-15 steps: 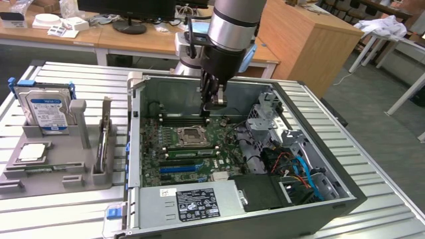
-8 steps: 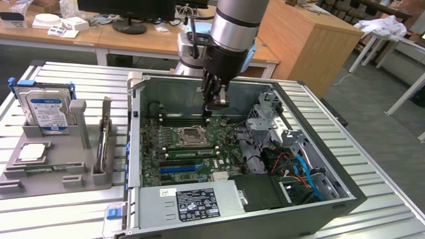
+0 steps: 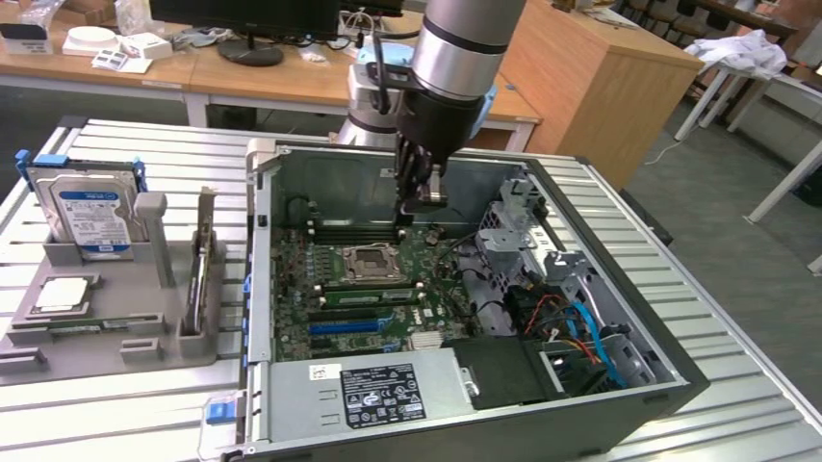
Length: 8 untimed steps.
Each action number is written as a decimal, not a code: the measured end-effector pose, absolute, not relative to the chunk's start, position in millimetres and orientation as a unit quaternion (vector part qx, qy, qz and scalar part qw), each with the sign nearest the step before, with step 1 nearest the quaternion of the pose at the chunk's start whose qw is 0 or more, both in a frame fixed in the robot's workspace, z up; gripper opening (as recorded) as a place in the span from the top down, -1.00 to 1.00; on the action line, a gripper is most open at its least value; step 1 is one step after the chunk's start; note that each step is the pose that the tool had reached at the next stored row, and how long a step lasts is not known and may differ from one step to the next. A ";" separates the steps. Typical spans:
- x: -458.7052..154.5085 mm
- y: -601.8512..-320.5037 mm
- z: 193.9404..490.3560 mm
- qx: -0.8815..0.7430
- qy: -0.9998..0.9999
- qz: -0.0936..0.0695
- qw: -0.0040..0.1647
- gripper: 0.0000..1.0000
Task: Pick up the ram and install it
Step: 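Press down the ram until it locks into place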
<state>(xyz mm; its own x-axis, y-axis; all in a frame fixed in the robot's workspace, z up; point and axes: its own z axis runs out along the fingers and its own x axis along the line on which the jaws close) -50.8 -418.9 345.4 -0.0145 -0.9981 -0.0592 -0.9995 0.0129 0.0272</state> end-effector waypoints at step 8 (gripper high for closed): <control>-49.8 -418.9 345.4 -0.702 0.712 0.030 0.012 0.79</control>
<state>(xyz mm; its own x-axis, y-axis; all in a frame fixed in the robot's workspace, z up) -49.8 -418.9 345.4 -0.0146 -0.9981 -0.0592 -0.9995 0.0130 0.0272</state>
